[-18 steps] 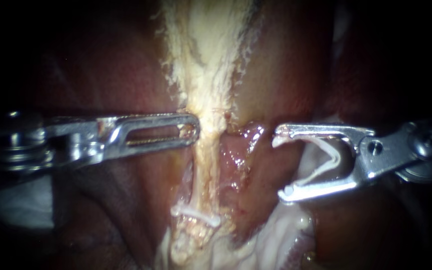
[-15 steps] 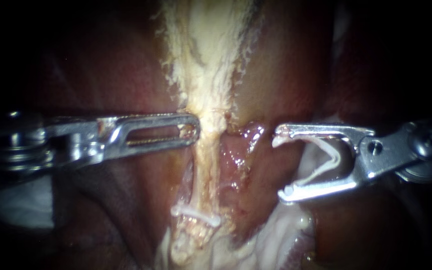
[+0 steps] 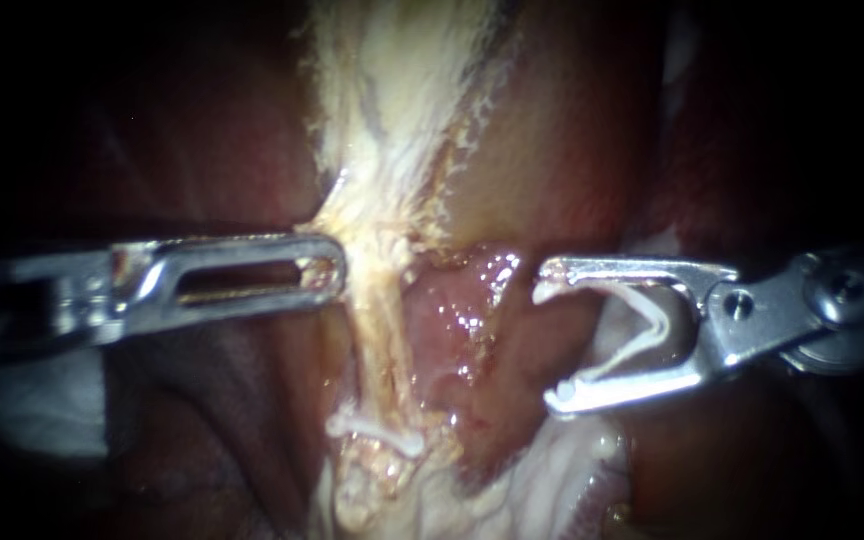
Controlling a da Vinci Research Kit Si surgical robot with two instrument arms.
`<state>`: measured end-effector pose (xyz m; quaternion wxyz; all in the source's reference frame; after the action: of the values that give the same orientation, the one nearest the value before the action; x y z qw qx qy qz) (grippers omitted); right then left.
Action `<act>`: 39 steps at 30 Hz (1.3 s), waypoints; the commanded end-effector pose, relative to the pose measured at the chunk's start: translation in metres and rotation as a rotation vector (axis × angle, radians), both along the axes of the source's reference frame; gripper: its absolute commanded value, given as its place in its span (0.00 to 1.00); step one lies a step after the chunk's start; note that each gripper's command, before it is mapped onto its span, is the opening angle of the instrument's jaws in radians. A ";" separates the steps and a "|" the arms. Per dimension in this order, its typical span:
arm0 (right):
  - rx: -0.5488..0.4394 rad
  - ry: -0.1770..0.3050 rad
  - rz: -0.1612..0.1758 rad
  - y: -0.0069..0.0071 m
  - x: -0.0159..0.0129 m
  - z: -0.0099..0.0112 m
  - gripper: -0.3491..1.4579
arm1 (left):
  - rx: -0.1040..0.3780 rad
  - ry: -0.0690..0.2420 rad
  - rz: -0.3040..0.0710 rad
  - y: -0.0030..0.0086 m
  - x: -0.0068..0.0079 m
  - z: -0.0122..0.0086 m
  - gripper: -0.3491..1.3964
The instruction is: Clipping second clip left tube
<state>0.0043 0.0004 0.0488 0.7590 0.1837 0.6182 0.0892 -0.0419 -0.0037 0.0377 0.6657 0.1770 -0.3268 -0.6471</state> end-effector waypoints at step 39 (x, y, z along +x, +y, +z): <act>0.115 -0.038 -0.120 -0.0069 0.0136 0.0130 0.52 | -0.002 0.002 -0.011 -0.0005 0.0002 -0.0016 0.00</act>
<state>0.0182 -0.0066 0.0618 0.7617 0.2650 0.5856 0.0816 -0.0416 -0.0042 0.0361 0.6625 0.1741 -0.3278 -0.6506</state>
